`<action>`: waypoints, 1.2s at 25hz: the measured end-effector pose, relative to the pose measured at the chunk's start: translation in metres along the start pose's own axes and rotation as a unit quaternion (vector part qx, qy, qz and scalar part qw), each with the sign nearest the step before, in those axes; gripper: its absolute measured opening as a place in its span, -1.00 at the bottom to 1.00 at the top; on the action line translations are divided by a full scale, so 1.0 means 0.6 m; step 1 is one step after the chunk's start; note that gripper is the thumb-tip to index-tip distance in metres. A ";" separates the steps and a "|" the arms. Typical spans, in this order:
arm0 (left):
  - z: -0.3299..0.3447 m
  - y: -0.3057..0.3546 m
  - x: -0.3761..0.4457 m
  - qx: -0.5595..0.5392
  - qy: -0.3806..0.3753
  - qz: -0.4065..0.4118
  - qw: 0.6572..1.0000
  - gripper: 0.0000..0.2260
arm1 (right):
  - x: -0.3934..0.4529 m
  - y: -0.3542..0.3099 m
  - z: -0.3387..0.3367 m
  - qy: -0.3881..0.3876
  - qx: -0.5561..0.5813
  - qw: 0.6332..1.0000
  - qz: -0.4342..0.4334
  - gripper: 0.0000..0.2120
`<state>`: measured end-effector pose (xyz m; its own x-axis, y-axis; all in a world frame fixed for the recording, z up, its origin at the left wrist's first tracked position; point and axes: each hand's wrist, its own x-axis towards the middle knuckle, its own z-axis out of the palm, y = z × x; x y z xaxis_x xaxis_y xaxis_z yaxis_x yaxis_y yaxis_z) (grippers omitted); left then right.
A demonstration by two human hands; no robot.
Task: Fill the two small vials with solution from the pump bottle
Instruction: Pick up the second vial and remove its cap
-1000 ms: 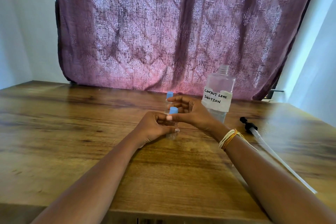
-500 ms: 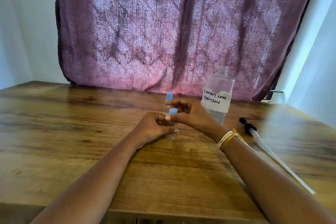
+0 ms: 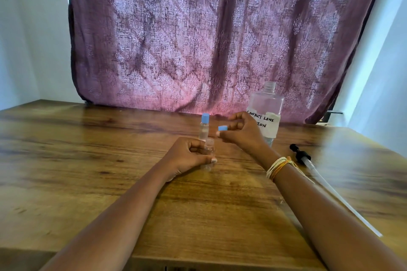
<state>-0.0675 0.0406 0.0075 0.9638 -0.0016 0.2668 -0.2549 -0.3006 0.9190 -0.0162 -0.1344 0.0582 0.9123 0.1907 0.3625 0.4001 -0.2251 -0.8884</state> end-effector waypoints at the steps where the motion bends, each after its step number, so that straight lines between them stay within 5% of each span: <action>1: 0.001 0.001 -0.001 -0.003 0.002 -0.001 1.000 -0.77 | 0.001 0.004 -0.004 0.009 -0.064 0.998 -0.014 -0.66; 5: 0.001 0.004 -0.002 -0.002 -0.001 -0.007 1.000 -0.76 | 0.004 0.026 -0.012 -0.058 -0.285 0.953 -0.087 -0.88; 8: 0.001 0.004 -0.002 0.003 0.001 -0.004 1.000 -0.74 | 0.009 0.044 -0.011 -0.114 -0.348 0.926 -0.089 -0.81; 16: 0.000 0.006 -0.004 0.006 -0.004 -0.001 1.000 -0.73 | 0.008 0.026 -0.026 -0.114 -0.384 0.912 -0.088 -0.50; 19: 0.001 0.005 -0.003 0.001 -0.003 -0.002 1.000 -0.72 | 0.009 -0.015 -0.070 -0.072 -0.270 0.955 -0.102 -0.87; 21: 0.000 0.004 -0.001 -0.001 -0.008 -0.003 1.000 -0.72 | 0.008 -0.028 -0.103 0.068 -0.161 0.972 -0.158 -0.88; 23: 0.000 0.001 0.001 -0.004 -0.012 0.001 1.000 -0.73 | 0.009 -0.027 -0.131 0.263 -0.128 0.931 -0.218 -0.86; 25: -0.001 -0.001 0.001 -0.009 -0.013 0.000 1.000 -0.74 | 0.018 -0.013 -0.145 0.366 -0.106 0.902 -0.204 -0.79; 30: -0.001 -0.003 0.002 -0.003 -0.019 0.004 1.000 -0.72 | 0.037 0.031 -0.137 0.185 -0.008 0.981 -0.059 -0.17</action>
<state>-0.0661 0.0417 0.0062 0.9640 -0.0400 0.2629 -0.2628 -0.2948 0.9187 0.0187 -0.2126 0.0726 0.8278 -0.1439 0.5423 0.5029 -0.2382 -0.8309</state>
